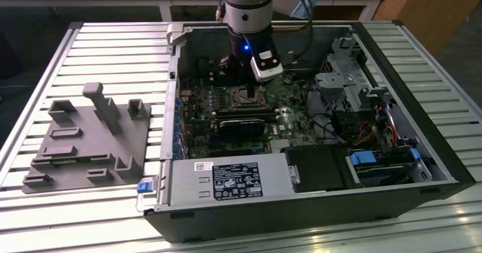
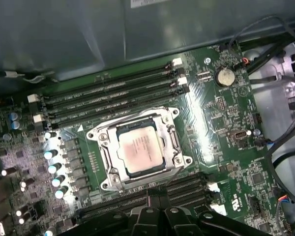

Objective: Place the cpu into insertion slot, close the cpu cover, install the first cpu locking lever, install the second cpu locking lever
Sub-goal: 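Install the second cpu locking lever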

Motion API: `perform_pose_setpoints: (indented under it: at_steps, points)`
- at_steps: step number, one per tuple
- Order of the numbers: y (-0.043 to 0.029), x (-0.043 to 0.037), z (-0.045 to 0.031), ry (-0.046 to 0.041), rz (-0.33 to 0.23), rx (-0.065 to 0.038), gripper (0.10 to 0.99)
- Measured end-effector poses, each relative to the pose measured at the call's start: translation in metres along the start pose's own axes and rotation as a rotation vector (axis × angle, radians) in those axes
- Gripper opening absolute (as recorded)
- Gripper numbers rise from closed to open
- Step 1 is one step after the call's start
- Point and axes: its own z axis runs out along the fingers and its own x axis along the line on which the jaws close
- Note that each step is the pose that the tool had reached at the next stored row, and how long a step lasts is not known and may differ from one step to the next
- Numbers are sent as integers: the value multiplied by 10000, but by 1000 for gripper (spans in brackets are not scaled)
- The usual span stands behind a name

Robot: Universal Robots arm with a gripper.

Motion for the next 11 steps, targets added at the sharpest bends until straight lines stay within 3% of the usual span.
perform_pose_setpoints:
  at_steps: [3,7,11]
  points:
    - [-24,4,7,31,-43,-101,106]
    - [-48,30,28,117,-105,-390,106]
    - [-91,59,53,152,-164,-507,106]
